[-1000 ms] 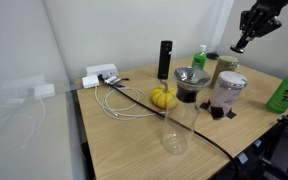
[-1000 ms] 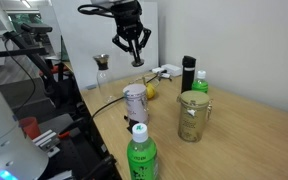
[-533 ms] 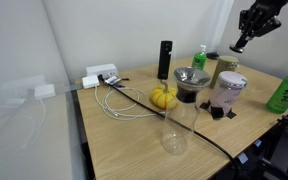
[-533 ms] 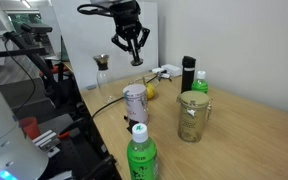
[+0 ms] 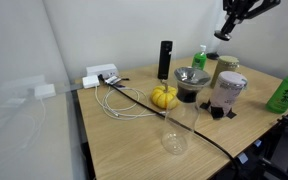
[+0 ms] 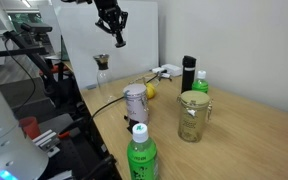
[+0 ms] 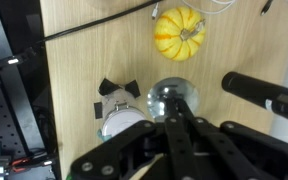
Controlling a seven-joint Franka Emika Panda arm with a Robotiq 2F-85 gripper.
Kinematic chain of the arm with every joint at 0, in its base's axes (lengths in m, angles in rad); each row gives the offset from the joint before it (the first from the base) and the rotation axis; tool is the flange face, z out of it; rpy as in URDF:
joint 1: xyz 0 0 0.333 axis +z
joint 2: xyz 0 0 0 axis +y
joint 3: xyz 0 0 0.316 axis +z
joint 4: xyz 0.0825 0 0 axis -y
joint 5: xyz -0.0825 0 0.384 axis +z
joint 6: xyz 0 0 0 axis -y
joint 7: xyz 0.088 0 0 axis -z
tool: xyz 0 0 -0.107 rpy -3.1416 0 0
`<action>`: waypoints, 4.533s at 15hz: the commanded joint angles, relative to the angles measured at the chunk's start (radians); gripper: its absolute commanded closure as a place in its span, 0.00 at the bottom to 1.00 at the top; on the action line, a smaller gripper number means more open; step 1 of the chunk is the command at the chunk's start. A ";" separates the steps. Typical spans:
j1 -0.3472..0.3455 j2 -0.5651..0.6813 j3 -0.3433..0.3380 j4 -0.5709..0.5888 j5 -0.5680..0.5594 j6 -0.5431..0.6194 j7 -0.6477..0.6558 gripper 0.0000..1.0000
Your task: Put the silver lid on top of the clear bottle on the left
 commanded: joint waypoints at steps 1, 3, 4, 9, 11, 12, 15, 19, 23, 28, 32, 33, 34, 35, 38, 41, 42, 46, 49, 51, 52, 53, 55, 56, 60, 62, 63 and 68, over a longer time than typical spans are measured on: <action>0.046 0.061 0.012 0.069 0.008 -0.020 -0.110 0.98; 0.095 0.094 0.011 0.082 0.046 -0.015 -0.177 0.98; 0.115 0.104 0.012 0.083 0.063 -0.015 -0.205 0.98; 0.148 0.112 0.042 0.066 0.124 -0.001 -0.239 0.94; 0.149 0.113 0.040 0.069 0.130 -0.001 -0.252 0.94; 0.149 0.113 0.038 0.069 0.130 -0.001 -0.254 0.94; 0.145 0.112 0.042 0.069 0.118 -0.013 -0.253 0.98; 0.165 0.137 0.080 0.104 0.106 -0.051 -0.260 0.98; 0.181 0.175 0.125 0.141 0.097 -0.045 -0.273 0.98; 0.179 0.277 0.150 0.186 0.040 -0.037 -0.276 0.98; 0.184 0.348 0.148 0.229 -0.021 -0.040 -0.272 0.98; 0.185 0.362 0.146 0.240 -0.034 -0.042 -0.271 0.98; 0.186 0.371 0.145 0.249 -0.047 -0.047 -0.269 0.98; 0.188 0.376 0.143 0.254 -0.055 -0.053 -0.270 0.98; 0.191 0.376 0.137 0.256 -0.059 -0.075 -0.265 0.98; 0.192 0.359 0.136 0.248 -0.057 -0.113 -0.260 0.98; 0.192 0.358 0.135 0.247 -0.055 -0.119 -0.261 0.98; 0.198 0.377 0.138 0.240 -0.047 -0.108 -0.266 0.98; 0.205 0.398 0.141 0.238 -0.050 -0.096 -0.265 0.98; 0.208 0.409 0.139 0.238 -0.049 -0.090 -0.265 0.98; 0.209 0.415 0.138 0.238 -0.049 -0.086 -0.265 0.98; 0.209 0.419 0.138 0.240 -0.050 -0.085 -0.265 0.98; 0.211 0.427 0.137 0.240 -0.048 -0.081 -0.266 0.98; 0.212 0.429 0.137 0.239 -0.046 -0.077 -0.267 0.98; 0.218 0.436 0.138 0.232 -0.038 -0.063 -0.269 0.98; 0.222 0.438 0.138 0.229 -0.036 -0.058 -0.269 0.98; 0.224 0.439 0.138 0.229 -0.035 -0.056 -0.269 0.98; 0.221 0.437 0.135 0.230 -0.040 -0.058 -0.258 0.61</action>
